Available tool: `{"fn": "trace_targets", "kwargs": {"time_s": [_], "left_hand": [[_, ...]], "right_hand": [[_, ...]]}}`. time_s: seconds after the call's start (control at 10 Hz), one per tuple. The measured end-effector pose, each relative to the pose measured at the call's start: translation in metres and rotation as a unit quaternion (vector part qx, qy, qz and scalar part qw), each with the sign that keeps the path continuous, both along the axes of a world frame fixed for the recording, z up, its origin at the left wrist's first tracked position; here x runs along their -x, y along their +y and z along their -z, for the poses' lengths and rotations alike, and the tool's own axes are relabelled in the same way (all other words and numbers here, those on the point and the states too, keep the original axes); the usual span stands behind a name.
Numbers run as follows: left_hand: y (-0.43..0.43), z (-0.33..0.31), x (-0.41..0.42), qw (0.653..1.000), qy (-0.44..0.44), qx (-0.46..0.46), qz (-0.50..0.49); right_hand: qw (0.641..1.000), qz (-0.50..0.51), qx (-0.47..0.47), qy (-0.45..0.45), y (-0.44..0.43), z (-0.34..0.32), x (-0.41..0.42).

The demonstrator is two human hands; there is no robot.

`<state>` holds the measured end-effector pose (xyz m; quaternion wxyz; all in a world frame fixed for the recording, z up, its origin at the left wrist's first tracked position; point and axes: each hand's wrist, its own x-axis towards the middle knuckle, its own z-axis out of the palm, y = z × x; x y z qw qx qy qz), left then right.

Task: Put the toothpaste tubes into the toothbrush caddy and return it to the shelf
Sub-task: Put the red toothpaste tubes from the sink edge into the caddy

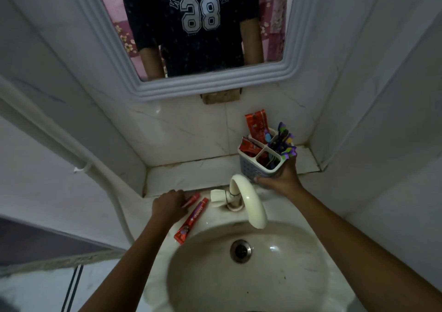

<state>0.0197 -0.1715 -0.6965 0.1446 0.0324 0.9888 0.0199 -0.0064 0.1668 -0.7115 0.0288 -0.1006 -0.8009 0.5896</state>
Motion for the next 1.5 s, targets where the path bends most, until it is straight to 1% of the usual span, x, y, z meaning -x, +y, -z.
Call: {"fn": "trace_targets", "kwargs": {"time_s": [0.1, 0.2, 0.3, 0.4, 0.5, 0.6, 0.7, 0.8, 0.9, 1.0, 1.1, 1.2, 1.3, 1.4, 1.5], "left_hand": [[0.000, 0.002, 0.004, 0.999, -0.007, 0.045, 0.021], [0.006, -0.021, 0.011, 0.999, 0.017, -0.028, 0.011], [0.024, -0.065, 0.020, 0.982, 0.114, -0.143, 0.047], [0.059, -0.121, 0.027, 0.946, 0.200, -0.177, 0.186], [0.100, -0.163, 0.036, 0.918, 0.230, -0.131, 0.295], [0.144, -0.175, 0.050, 0.898, 0.221, -0.020, 0.380], [0.175, -0.170, 0.060, 0.873, 0.170, 0.081, 0.450], [0.187, -0.160, 0.077, 0.863, 0.180, 0.057, 0.469], [0.172, -0.160, 0.080, 0.866, 0.211, -0.036, 0.452], [0.130, -0.154, 0.072, 0.902, 0.234, -0.137, 0.337], [0.075, -0.126, 0.050, 0.931, 0.251, -0.187, 0.188], [0.038, -0.085, 0.022, 0.984, 0.120, -0.114, 0.066], [0.028, -0.045, -0.005, 0.997, -0.068, -0.028, 0.015], [0.027, -0.023, -0.019, 0.991, -0.128, 0.032, 0.006], [0.027, -0.024, -0.017, 0.994, -0.105, 0.029, 0.019]], "right_hand": [[1.000, 0.004, -0.004, -0.003, 0.000, -0.001, 0.000], [1.000, 0.004, -0.003, -0.007, 0.000, -0.001, -0.001], [1.000, 0.003, -0.004, -0.003, -0.002, -0.002, -0.001], [1.000, 0.004, -0.003, -0.007, -0.003, -0.004, -0.001], [0.999, -0.016, -0.017, -0.022, 0.000, -0.008, -0.004], [0.999, -0.018, -0.016, -0.022, 0.003, -0.010, -0.006], [1.000, -0.012, -0.018, -0.016, 0.001, -0.012, -0.006], [1.000, -0.016, -0.019, -0.019, 0.002, -0.012, -0.005], [1.000, -0.018, -0.014, -0.021, 0.001, -0.011, -0.007], [1.000, -0.015, -0.004, -0.024, 0.000, -0.008, -0.008], [1.000, -0.018, -0.006, -0.022, 0.000, -0.005, -0.007], [1.000, -0.008, 0.001, -0.015, -0.005, -0.007, -0.004], [1.000, 0.005, 0.002, 0.005, -0.011, -0.006, 0.000], [1.000, 0.009, -0.003, 0.006, -0.011, -0.007, -0.001], [1.000, 0.007, -0.007, 0.002, -0.008, -0.006, -0.002]]}}
